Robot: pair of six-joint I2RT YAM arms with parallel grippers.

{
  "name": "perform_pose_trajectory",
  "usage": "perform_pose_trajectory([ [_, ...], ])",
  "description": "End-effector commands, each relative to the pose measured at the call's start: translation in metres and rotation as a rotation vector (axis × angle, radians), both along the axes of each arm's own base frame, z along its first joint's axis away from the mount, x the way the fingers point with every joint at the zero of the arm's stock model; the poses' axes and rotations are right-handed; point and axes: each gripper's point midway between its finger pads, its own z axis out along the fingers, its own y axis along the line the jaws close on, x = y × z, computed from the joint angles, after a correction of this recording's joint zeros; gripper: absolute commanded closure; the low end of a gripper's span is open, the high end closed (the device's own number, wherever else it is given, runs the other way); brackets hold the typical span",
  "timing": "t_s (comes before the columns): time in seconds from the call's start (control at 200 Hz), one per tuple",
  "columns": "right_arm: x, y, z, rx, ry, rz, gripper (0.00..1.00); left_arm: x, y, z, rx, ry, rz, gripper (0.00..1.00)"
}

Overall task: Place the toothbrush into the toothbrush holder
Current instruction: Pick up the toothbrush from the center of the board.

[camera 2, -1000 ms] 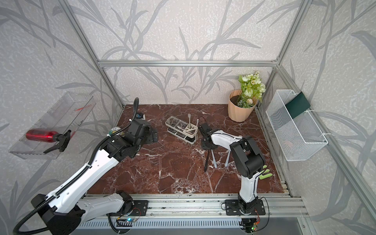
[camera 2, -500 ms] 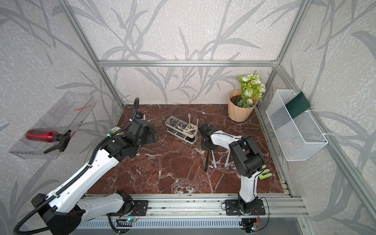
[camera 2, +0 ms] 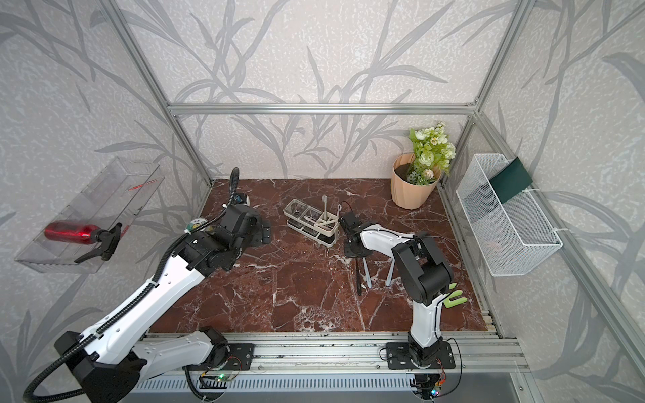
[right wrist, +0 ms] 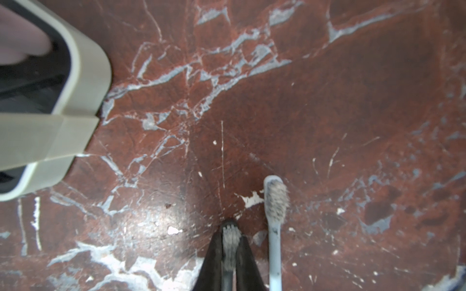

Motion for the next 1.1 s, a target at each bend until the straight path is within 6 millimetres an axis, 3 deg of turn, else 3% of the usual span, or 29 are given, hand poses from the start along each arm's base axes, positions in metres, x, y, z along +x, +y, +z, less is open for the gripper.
perform_pose_trajectory([
  [0.0, -0.016, -0.008, -0.024, -0.030, 0.076, -0.004, 0.94, -0.001, 0.005, 0.004, 0.016, 0.000, 0.013, 0.01],
  [0.22, -0.014, -0.001, -0.013, 0.016, 0.056, 0.001, 1.00, -0.001, 0.005, 0.004, 0.010, 0.000, 0.011, 0.01],
  [0.6, -0.002, 0.023, 0.046, 0.199, -0.100, 0.040, 1.00, -0.002, -0.002, 0.003, -0.018, 0.000, -0.020, 0.01],
  [0.68, -0.001, 0.024, 0.050, 0.214, -0.125, 0.052, 1.00, -0.002, -0.003, 0.003, -0.018, 0.000, -0.023, 0.01],
  [0.71, 0.001, 0.026, 0.063, 0.235, -0.160, 0.060, 1.00, -0.002, -0.003, 0.003, -0.020, -0.001, -0.023, 0.01],
  [1.095, -0.001, 0.030, 0.109, 0.329, -0.328, 0.119, 1.00, -0.001, -0.008, 0.001, -0.034, 0.006, -0.042, 0.01],
])
